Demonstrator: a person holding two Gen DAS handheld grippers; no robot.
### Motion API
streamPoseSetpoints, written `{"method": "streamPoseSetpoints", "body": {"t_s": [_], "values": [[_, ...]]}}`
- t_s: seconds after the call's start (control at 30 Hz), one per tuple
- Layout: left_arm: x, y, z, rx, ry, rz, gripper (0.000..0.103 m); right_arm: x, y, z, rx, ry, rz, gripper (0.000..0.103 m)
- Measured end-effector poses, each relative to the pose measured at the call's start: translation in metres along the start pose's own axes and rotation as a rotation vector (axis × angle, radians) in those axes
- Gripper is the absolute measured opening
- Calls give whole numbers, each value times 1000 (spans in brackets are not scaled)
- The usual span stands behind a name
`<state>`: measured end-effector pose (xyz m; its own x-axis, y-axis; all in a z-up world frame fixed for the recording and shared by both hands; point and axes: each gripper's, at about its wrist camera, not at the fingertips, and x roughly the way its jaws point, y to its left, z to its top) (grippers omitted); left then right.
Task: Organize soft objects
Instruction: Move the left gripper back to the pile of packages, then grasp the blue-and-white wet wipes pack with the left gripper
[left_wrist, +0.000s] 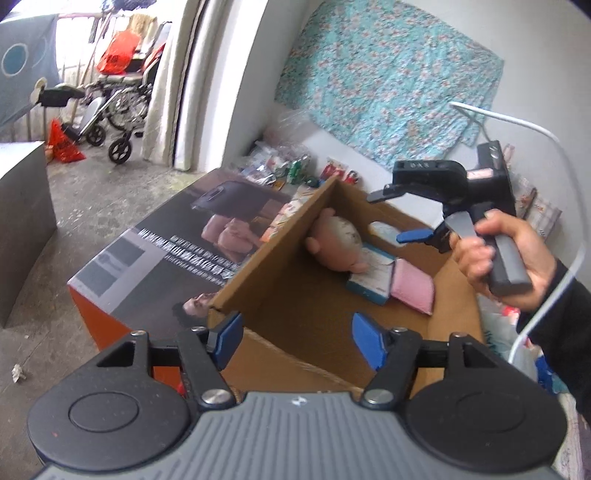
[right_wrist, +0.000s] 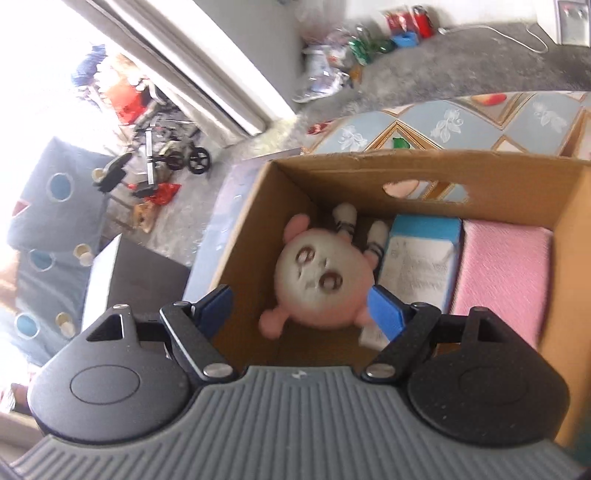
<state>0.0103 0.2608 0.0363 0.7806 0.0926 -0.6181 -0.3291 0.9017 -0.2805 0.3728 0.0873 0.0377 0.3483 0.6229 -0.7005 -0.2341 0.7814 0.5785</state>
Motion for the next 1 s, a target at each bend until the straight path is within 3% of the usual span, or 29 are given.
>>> {"method": "streamPoseSetpoints", "body": {"t_s": [0.23, 0.57, 0.8, 1.0], "values": [[-14, -47, -12, 117, -28, -108, 80, -119, -48, -86, -13, -98, 76, 83], [-4, -155, -50, 273, 0, -318, 89, -251, -160, -184, 57, -226, -74, 83], [22, -244, -91, 387, 15, -485, 89, -321, -223, -202, 53, -310, -204, 83], [62, -318, -133, 470, 46, -551, 85, -356, -271, -195, -98, -303, -222, 83]]}}
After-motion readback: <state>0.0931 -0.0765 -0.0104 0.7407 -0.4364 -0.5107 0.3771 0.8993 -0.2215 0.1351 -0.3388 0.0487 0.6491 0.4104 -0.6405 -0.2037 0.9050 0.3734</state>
